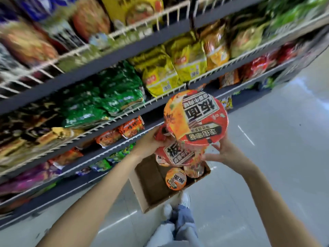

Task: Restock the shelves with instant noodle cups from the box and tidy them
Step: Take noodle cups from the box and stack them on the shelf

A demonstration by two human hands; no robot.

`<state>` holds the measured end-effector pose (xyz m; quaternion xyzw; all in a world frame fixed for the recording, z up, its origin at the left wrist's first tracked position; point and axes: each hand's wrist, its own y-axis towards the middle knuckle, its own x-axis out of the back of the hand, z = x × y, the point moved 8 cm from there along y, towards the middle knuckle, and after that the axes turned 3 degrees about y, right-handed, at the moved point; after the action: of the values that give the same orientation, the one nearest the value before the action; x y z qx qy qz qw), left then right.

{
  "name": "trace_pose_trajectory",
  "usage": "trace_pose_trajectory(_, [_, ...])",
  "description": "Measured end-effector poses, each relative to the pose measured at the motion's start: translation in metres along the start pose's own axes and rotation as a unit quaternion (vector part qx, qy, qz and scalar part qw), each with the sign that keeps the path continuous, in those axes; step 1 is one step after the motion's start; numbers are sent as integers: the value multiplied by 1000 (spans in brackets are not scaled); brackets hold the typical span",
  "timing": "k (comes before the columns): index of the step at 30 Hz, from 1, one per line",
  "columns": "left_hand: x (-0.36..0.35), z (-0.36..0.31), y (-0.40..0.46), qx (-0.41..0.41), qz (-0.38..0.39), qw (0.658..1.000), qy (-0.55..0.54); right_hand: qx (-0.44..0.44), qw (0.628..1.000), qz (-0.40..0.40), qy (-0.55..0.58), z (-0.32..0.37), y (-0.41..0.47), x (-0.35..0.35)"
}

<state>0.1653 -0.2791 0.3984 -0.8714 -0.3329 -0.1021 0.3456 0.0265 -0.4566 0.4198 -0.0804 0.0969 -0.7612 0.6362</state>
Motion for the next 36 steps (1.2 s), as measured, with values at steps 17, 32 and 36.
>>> trace_pose_trajectory(17, [122, -212, -190, -303, -148, 937, 85, 233, 941, -154, 191, 280, -55, -7])
trace_pose_trajectory(32, [247, -375, -234, -440, -420, 793, 25, 347, 934, -33, 82, 521, 1, -3])
trace_pose_trajectory(36, [267, -393, -201, -406, -462, 789, -1, 362, 932, -24, 17, 560, 42, 1])
